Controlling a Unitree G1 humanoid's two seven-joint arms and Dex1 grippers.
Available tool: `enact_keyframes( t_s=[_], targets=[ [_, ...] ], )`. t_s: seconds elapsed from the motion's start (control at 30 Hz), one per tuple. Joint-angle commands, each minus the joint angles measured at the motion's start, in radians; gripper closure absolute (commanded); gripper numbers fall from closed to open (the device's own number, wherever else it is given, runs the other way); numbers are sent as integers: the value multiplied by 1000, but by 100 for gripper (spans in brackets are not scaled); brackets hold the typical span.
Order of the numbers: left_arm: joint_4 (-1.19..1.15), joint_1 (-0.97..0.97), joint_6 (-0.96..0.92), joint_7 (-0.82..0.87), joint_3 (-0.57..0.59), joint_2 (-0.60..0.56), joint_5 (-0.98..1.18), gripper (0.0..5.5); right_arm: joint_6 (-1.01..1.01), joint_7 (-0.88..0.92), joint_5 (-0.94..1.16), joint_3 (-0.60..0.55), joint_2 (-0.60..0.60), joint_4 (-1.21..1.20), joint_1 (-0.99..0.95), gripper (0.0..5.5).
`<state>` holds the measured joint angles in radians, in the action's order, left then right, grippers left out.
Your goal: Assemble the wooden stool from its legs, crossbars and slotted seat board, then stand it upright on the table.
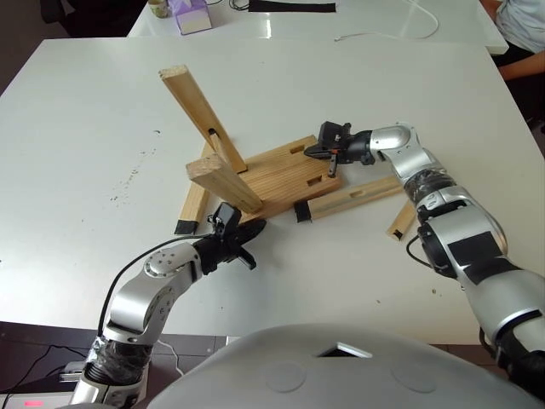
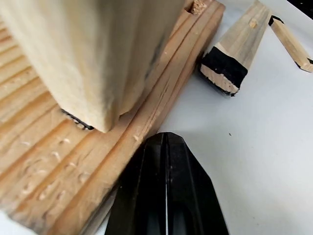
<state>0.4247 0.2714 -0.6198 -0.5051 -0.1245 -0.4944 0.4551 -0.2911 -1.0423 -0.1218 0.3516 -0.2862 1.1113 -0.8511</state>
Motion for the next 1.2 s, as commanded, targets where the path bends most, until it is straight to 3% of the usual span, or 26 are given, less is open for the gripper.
enact_keyframes(
  t_s=[0.03, 0.3, 0.67, 0.8, 0.9, 1.0, 1.2],
  targets=[
    [-51, -7, -17, 57, 20, 10, -53, 550, 24, -101, -89, 80, -32, 8, 127, 547],
    [-127, -91, 15, 114, 58, 47, -89, 550, 51, -188, -57, 98, -90, -164, 245, 547],
    [-172, -206, 7, 122, 78, 109, -88, 550, 252, -204, 66, 126, -210, -680, 566, 547],
    [-188, -221, 12, 114, 89, 105, -98, 550, 433, -125, 197, 15, -250, -920, 627, 547],
    [-141, -191, -6, 112, 127, 87, -81, 550, 619, -49, 340, -131, -251, -1074, 575, 547],
    [-89, -154, -27, 99, 153, 66, -67, 550, 693, 17, 372, -204, -236, -1062, 495, 547],
    [-79, -166, -51, 8, 65, 19, -90, 550, 534, 54, 173, -42, -209, -832, 477, 547]
  ],
)
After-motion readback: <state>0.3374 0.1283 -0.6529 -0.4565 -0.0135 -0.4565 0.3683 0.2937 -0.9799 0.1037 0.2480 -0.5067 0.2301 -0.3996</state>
